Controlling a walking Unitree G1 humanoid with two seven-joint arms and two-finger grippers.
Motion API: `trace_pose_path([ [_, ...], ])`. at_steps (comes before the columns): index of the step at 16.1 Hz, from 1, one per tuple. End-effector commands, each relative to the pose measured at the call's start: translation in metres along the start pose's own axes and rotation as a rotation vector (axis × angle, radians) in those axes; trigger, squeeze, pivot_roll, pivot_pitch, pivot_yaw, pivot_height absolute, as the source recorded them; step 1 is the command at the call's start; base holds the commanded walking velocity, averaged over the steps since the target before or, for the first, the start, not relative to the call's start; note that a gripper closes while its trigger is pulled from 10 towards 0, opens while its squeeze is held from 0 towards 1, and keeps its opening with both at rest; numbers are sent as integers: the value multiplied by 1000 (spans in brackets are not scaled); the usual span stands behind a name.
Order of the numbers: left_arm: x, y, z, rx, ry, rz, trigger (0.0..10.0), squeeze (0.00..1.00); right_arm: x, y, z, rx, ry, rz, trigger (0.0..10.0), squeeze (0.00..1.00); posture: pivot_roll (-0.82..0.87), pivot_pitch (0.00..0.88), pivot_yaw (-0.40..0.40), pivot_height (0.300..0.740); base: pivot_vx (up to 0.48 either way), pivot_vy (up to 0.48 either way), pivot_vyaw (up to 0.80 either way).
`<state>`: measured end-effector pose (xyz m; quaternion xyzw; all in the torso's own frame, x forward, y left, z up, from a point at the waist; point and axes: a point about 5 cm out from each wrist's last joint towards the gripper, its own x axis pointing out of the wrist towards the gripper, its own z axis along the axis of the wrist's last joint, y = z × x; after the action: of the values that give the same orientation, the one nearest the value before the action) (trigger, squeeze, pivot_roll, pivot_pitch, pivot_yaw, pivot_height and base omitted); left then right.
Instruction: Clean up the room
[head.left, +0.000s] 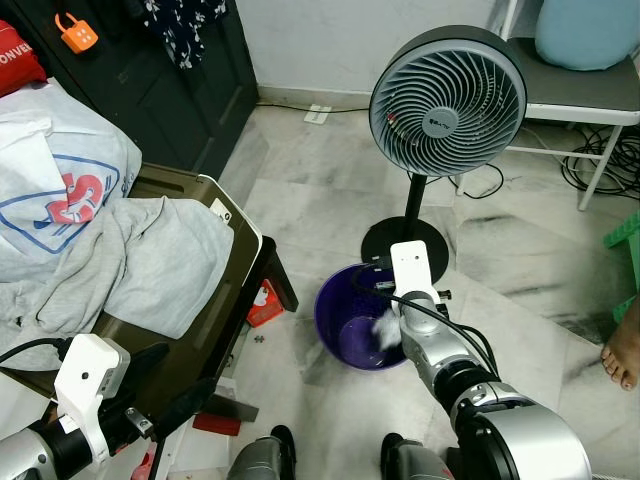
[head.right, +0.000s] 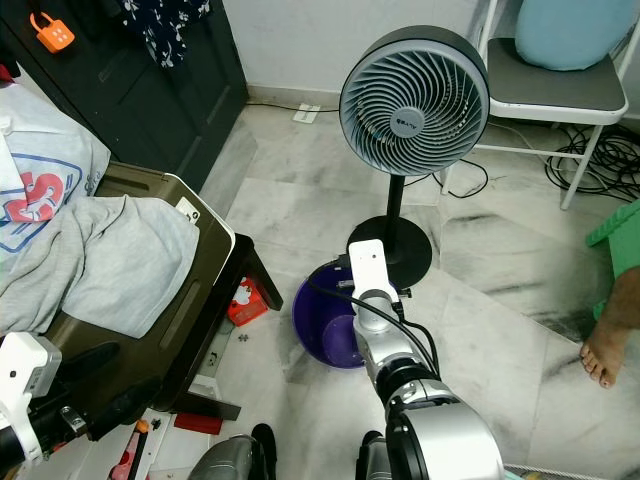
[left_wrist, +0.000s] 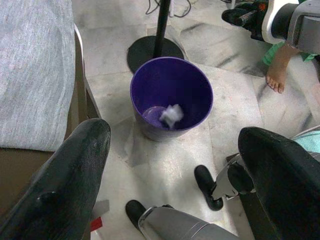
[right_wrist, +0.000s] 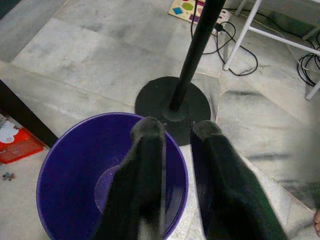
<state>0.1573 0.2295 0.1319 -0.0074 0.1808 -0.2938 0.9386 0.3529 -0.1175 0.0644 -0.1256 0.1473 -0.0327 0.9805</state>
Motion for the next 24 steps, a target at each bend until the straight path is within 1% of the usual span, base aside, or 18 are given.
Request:
trace_pose_path([
  [1, -2, 1, -3, -2, 17, 23, 10000, 0, 0, 4, 3, 13, -10, 2, 10000, 1000, 203, 268, 123, 740, 0, 0, 0],
  [4, 2, 3, -1, -1, -5, 31, 10000, 0, 1, 6, 16, 28, -77, 13, 10000, 1000, 192, 254, 115, 740, 0, 0, 0],
  [7, 13, 4, 9, 0, -64, 37, 10000, 0, 0, 9, 26, 65, -131, 46, 10000, 1000, 165, 230, 98, 740, 0, 0, 0],
  [8, 19, 2, 13, 0, -89, 31, 10000, 0, -1, 9, 29, 73, -160, 57, 10000, 1000, 144, 216, 88, 740, 0, 0, 0],
  [9, 33, -2, 21, -4, -144, 12, 10000, 0, -6, 5, 33, 83, -218, 77, 10000, 1000, 101, 186, 73, 740, 0, 0, 0],
  [10, 38, -4, 24, -5, -166, 1, 10000, 0, -9, 3, 35, 85, -241, 85, 10000, 1000, 95, 181, 71, 740, 0, 0, 0],
  [11, 51, -9, 32, -12, -215, -20, 10000, 0, -16, -4, 36, 84, -278, 99, 10000, 1000, 59, 150, 59, 740, 0, 0, 0],
  [12, 65, -17, 41, -24, -276, -49, 10000, 0, -25, -14, 38, 81, -313, 103, 10000, 1000, 27, 121, 52, 740, 0, 0, 0],
  [13, 75, -21, 47, -40, -312, -66, 10000, 0, -29, -21, 37, 80, -323, 107, 10000, 1000, 3, 99, 48, 740, 0, 0, 0],
  [15, 90, -26, 53, -54, -354, -84, 10000, 0, -34, -34, 33, 76, -326, 104, 10000, 1000, -33, 55, 46, 740, 0, 0, 0],
  [17, 102, -25, 58, -76, -393, -66, 10000, 0, -42, -44, 32, 76, -309, 95, 10000, 1000, -57, 15, 47, 740, 0, 0, 0],
  [18, 108, -23, 63, -91, -431, -40, 10000, 0, -48, -49, 32, 89, -305, 95, 10000, 1000, -69, 0, 51, 740, 0, 0, 0],
  [19, 112, -22, 66, -87, -458, -13, 10000, 0, -51, -52, 31, 100, -305, 90, 10000, 1000, -75, 0, 50, 740, 0, 0, 0],
  [20, 120, -19, 70, -96, -483, 7, 10000, 0, -49, -53, 32, 100, -301, 90, 10000, 1000, -85, 0, 49, 740, 0, 0, 0],
  [22, 128, -15, 80, -98, -552, 73, 10000, 0, -53, -57, 35, 116, -314, 92, 10000, 1000, -98, 0, 43, 740, 0, 0, 0],
  [23, 129, -14, 82, -95, -567, 90, 10000, 0, -53, -58, 36, 115, -311, 90, 10000, 1000, -98, 0, 42, 740, 0, 0, 0],
  [24, 134, -10, 86, -94, -589, 135, 10000, 0, -55, -62, 36, 102, -309, 93, 10000, 0, -99, 0, 35, 740, 0, 0, 0],
])
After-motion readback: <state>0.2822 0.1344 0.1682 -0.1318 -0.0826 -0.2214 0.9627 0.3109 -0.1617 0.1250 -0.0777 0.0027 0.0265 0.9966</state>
